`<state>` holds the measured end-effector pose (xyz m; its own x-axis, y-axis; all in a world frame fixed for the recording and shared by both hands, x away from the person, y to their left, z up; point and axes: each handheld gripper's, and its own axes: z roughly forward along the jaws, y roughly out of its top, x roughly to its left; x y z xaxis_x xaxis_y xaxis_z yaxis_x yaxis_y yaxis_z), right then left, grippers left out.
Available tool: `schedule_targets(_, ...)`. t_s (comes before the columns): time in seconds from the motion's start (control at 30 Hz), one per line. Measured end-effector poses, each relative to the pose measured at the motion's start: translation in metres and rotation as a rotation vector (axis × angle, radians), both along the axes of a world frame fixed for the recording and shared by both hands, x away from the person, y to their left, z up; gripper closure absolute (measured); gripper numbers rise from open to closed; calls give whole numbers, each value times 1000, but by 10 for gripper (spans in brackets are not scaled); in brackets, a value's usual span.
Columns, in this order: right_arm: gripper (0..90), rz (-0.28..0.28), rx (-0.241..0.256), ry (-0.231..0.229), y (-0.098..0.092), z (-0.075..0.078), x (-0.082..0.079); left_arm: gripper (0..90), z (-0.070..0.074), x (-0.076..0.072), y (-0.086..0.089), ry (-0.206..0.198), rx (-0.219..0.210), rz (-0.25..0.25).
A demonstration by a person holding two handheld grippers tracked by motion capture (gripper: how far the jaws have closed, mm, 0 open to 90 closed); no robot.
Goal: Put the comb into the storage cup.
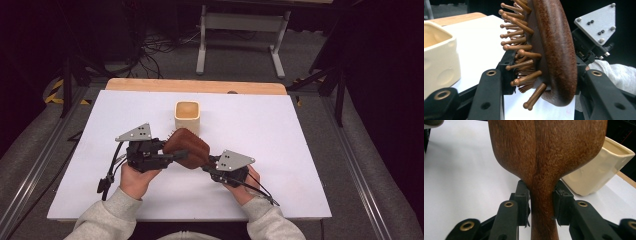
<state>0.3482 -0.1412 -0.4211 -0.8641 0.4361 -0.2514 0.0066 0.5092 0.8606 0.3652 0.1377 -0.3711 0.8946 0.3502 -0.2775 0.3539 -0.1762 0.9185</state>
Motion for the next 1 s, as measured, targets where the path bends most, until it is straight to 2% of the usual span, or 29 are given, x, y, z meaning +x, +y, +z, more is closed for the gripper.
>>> schedule_targets(0.17,690,11,25,2,-1,1,0,564,6,-3,-2,-16,6,-2)
schedule_targets(0.2,676,14,31,7,-2,2,1,565,8,-3,-3,-30,14,1)
schedule_targets(0.3,609,14,63,16,-5,4,1,564,14,-3,-4,-48,36,21)
schedule_targets(0.5,471,2,95,22,-11,7,3,563,26,0,1,-70,41,43)
schedule_targets(0.53,471,2,95,22,-11,7,3,563,26,0,1,-70,41,43)
schedule_targets(0.6,390,-3,116,24,-13,8,4,562,32,1,3,-88,51,51)
schedule_targets(0.83,115,-3,177,35,-22,11,10,562,46,3,7,-108,56,65)
schedule_targets(0.9,62,-15,191,47,-25,12,13,562,51,4,8,-115,58,73)
schedule_targets(1.0,36,-27,205,55,-30,12,15,561,58,7,10,-125,65,83)
